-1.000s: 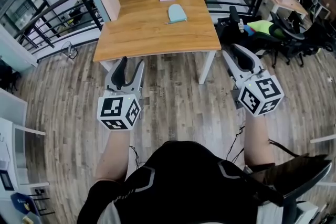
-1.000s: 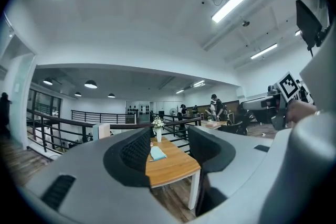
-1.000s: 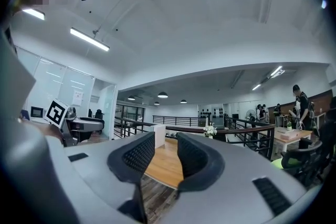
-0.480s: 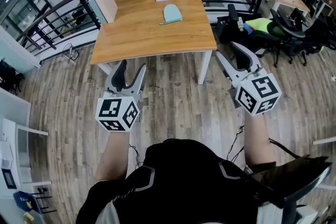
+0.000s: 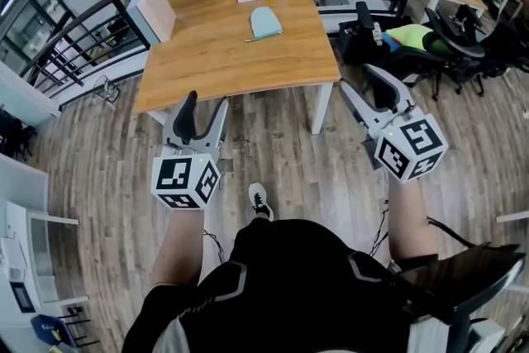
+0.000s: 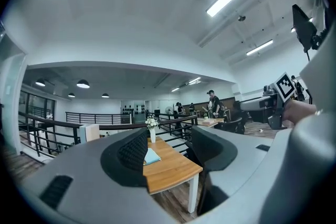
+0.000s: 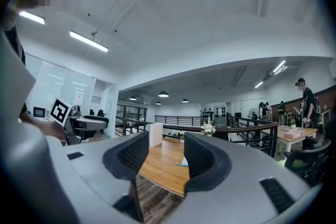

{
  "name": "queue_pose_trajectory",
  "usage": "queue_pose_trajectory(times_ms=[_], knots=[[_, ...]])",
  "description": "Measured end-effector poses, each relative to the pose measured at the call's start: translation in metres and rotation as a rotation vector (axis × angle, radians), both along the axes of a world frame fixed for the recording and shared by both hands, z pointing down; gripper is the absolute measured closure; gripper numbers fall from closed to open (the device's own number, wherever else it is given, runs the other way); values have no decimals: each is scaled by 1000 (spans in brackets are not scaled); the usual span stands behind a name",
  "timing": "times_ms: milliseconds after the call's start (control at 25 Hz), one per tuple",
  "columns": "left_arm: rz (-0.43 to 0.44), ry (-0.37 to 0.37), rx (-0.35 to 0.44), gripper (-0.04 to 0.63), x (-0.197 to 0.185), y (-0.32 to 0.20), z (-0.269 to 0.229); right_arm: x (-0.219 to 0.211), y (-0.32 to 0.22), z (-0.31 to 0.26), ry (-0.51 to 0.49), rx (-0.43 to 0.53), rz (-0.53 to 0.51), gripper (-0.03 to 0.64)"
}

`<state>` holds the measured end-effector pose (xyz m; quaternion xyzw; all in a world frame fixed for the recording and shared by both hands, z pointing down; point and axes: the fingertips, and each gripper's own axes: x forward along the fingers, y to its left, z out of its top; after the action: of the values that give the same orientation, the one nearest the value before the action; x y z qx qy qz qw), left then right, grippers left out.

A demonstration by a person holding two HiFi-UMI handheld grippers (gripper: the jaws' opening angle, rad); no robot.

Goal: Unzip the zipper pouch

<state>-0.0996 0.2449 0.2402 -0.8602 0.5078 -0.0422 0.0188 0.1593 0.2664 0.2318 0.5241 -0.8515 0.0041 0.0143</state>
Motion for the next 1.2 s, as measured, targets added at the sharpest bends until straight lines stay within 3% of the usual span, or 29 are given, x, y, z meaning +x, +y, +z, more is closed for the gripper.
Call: queue_pose_trajectory(times_ms=[600,920,1080,1200], knots=[[78,26,-20,318,-63,-169,2,-58,-141,-8,18,-16,106,396],[119,47,-52,318,-91,-235,15,-90,-205,-8,41,-38,140,391],[134,17,-26,318,-102,-261,16,-108,-234,-4,80,-46,154,391],[139,13,-54,318,-107,-280,26,-119,-250,6,111,-73,143,387]])
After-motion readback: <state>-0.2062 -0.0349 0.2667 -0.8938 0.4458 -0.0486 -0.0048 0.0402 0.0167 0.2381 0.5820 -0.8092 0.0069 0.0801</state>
